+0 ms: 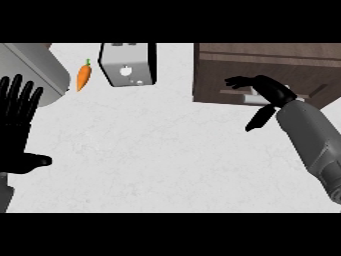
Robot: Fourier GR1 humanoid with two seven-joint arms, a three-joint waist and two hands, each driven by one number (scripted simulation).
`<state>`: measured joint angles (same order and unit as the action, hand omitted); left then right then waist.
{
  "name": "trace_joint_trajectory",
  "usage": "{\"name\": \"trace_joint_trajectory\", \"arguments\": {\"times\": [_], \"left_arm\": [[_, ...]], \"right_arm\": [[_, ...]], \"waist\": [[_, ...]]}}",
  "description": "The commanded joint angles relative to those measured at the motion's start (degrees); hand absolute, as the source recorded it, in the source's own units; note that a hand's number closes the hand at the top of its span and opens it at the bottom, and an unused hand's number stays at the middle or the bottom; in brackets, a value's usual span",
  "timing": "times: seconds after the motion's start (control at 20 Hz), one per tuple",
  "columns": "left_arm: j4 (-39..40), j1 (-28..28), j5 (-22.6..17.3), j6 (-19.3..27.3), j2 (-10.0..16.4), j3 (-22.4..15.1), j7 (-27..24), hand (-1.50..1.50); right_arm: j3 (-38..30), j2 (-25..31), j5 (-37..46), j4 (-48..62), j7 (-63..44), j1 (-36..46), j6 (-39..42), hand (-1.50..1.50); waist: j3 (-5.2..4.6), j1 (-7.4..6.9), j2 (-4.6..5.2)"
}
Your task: Pick up the cup, place it into the drawer and close the drawer
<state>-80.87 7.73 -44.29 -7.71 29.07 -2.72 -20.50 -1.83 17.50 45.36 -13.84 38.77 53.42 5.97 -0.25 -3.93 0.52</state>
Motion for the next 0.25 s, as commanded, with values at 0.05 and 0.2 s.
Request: {"name": "trace_joint_trajectory", "arguments": {"times": [0.05, 0.2], "left_arm": [[-1.4, -1.31, 1.02, -0.42, -0.32, -0.56, -0.43, -1.5], [2.41, 0.94, 1.05, -1.25, -0.49, 0.74, -1.41, -1.5]], "right_arm": [[-2.62, 4.29, -0.65, 3.78, -4.47, 4.32, -1.79, -1.5], [-2.35, 2.28, -0.35, 4.4, -4.76, 4.48, -2.91, -1.5]], "waist": [[0.46, -1.39, 1.4], [0.4, -0.53, 1.6]]}}
